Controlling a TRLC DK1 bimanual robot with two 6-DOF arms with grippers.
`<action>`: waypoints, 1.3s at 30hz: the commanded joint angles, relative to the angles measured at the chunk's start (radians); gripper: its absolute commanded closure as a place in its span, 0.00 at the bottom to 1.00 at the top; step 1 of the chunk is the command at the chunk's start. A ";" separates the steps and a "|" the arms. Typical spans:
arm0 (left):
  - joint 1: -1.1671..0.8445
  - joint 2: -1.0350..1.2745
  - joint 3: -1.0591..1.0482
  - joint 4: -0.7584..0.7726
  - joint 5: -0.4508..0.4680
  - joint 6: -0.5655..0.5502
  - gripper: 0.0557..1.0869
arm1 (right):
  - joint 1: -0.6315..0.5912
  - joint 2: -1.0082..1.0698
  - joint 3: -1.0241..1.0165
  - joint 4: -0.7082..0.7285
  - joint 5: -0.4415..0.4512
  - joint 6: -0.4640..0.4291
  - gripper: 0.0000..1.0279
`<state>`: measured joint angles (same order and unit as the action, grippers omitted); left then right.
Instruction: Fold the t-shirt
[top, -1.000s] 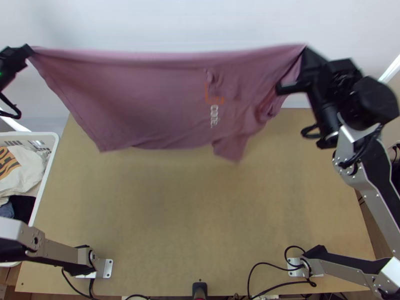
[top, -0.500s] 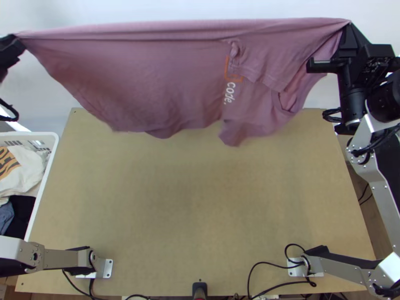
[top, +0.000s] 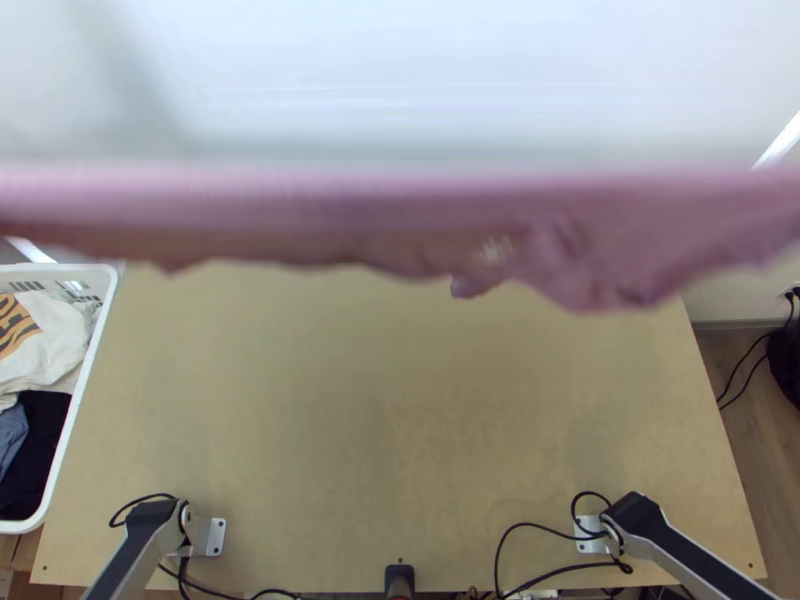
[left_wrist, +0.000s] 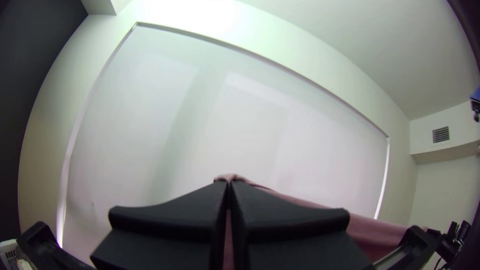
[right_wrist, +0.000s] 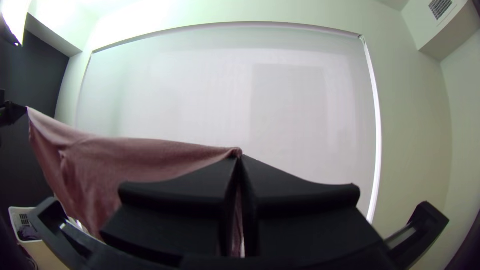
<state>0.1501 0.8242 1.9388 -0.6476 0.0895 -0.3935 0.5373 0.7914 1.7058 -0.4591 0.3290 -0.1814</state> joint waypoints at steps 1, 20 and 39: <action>-0.012 -0.137 -0.147 0.012 -0.004 -0.019 0.96 | 0.024 -0.110 0.005 -0.161 0.005 0.057 0.97; -0.060 -0.422 -0.808 0.008 0.003 0.001 0.96 | 0.142 -0.386 -0.583 -0.305 -0.002 0.246 0.97; -0.078 0.337 -1.051 0.519 0.072 0.002 0.96 | -0.254 0.266 -0.893 0.444 -0.380 0.318 0.97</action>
<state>0.0761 1.0359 0.8318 -0.1677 0.1493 -0.3893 0.3340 0.9249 0.7647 -0.0841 -0.0216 0.0940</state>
